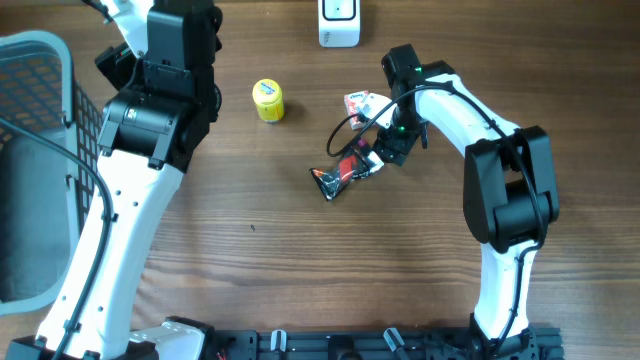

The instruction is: Scan the item barcode

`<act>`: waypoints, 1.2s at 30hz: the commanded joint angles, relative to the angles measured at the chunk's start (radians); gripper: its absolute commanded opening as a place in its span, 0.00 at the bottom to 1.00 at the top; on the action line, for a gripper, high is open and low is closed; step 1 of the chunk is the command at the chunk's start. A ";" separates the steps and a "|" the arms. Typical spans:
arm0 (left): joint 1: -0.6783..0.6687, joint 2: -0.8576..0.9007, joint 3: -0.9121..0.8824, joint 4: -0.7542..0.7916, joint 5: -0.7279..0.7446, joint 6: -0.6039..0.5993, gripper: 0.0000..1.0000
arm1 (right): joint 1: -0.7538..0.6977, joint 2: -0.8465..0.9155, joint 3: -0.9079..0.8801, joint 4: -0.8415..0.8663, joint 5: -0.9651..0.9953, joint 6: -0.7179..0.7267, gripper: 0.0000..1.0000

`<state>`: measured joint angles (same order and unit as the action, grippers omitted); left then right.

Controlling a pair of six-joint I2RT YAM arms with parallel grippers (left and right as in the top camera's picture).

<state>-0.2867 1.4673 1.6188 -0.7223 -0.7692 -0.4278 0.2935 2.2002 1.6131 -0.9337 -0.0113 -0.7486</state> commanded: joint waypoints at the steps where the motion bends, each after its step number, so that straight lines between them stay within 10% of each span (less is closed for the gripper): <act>1: 0.003 -0.014 0.012 0.003 0.002 0.004 1.00 | -0.005 0.071 -0.022 0.018 -0.035 0.018 0.94; 14: 0.003 -0.014 0.012 0.003 0.002 0.001 1.00 | -0.005 0.071 -0.022 0.091 -0.044 0.080 0.65; 36: 0.003 -0.014 0.012 0.003 0.002 0.001 1.00 | -0.007 0.071 -0.022 0.089 -0.006 0.098 0.76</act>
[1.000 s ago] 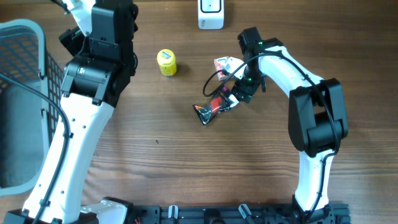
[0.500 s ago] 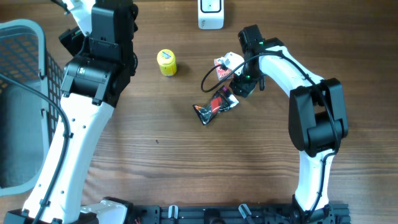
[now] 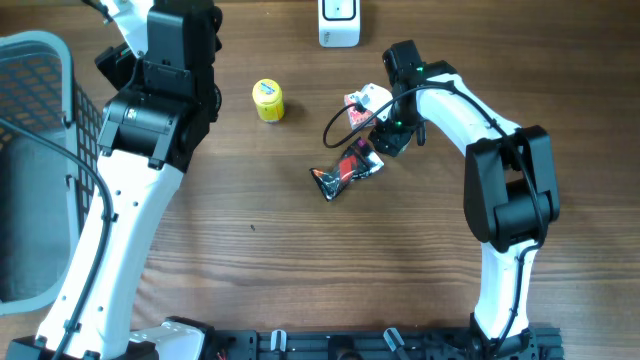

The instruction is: Scan the item barcode

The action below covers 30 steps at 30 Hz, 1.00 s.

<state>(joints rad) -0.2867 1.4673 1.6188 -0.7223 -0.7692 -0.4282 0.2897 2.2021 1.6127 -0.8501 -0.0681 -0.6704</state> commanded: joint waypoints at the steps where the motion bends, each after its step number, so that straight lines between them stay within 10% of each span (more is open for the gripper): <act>1: 0.003 -0.014 0.012 0.003 0.002 0.002 1.00 | -0.003 0.069 -0.022 0.003 0.050 0.019 0.78; 11: 0.003 -0.014 0.012 0.003 0.002 0.002 1.00 | -0.003 0.069 -0.022 -0.008 0.092 0.024 0.89; 21: 0.003 -0.014 0.012 0.003 0.002 0.002 1.00 | -0.003 0.069 -0.022 -0.025 0.126 0.025 0.72; 30: 0.003 -0.014 0.012 0.003 0.002 0.002 1.00 | -0.003 0.069 -0.022 -0.039 0.148 0.027 0.94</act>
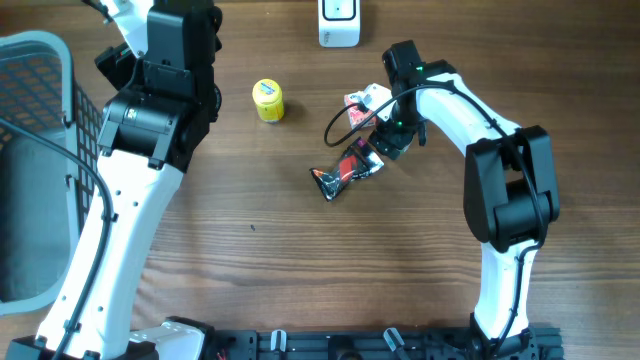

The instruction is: Scan the item barcode

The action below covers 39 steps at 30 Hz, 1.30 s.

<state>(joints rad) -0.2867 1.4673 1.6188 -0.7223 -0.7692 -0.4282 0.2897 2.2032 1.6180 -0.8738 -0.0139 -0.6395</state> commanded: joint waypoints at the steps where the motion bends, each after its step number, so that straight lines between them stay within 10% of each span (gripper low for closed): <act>1: 0.003 -0.014 0.012 0.003 0.002 0.002 1.00 | -0.003 0.068 -0.027 -0.017 0.094 -0.004 0.95; 39: 0.004 -0.014 0.012 0.003 0.020 0.002 1.00 | -0.003 0.068 -0.027 0.089 0.058 0.052 0.66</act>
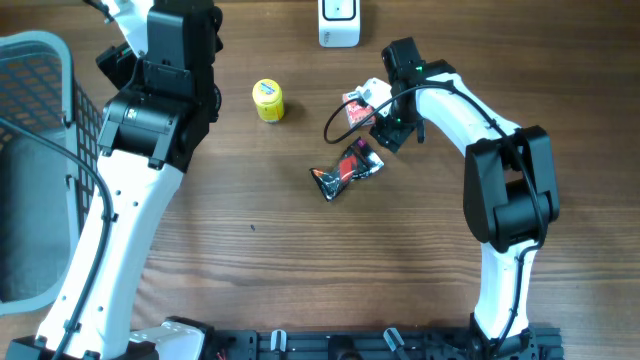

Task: Scan the item barcode
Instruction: 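Carry the tin can with the right gripper to the scanner's face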

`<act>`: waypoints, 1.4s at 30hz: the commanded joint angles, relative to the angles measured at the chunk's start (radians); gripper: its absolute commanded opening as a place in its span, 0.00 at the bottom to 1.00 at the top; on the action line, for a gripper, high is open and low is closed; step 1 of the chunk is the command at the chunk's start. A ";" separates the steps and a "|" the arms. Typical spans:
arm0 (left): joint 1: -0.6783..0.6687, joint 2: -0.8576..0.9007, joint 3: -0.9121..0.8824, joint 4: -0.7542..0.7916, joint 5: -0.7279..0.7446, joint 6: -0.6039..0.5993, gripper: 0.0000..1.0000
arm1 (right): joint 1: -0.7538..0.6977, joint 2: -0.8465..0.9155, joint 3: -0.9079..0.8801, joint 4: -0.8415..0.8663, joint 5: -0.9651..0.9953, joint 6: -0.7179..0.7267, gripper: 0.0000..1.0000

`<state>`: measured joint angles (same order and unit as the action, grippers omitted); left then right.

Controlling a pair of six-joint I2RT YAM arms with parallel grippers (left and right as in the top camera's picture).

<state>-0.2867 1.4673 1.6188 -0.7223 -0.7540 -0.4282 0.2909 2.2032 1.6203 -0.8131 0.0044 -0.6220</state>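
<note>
A black-and-red snack packet (345,172) lies flat at the middle of the table. Just up and to the right of it is my right gripper (386,136), pointing down at the table close to the packet's right end. From overhead its dark fingers blur together, so whether they are open or shut is unclear. A small white-and-red packet (364,98) lies right beside the gripper's left side. The white barcode scanner (338,22) stands at the far edge. My left arm (155,110) rises at the left, with its gripper out of frame.
A yellow round item (267,100) sits left of the white-and-red packet. A grey mesh basket (40,70) fills the left edge. A black cable (335,125) loops from the right wrist over the packets.
My right gripper has shifted slightly towards the far edge, away from the black-and-red packet. The white-and-red packet beside it looks nudged a little. The left arm is unchanged.
At first my right gripper was down at the right end of the black-and-red packet. It then stood a little farther back, beside the white-and-red packet, and now is slightly farther still. The black-and-red packet has stayed on the table throughout.
</note>
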 commanded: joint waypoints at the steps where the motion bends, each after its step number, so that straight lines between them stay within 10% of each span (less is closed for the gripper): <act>1: 0.004 -0.014 0.012 0.003 0.005 0.002 1.00 | -0.004 0.068 -0.029 0.038 0.040 0.050 0.66; 42: 0.050 -0.015 0.012 -0.016 0.005 0.002 1.00 | 0.031 0.067 -0.010 0.653 -0.069 0.573 0.68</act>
<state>-0.2459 1.4673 1.6188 -0.7353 -0.7506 -0.4282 0.3004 2.2593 1.5929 -0.1932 -0.0341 -0.1139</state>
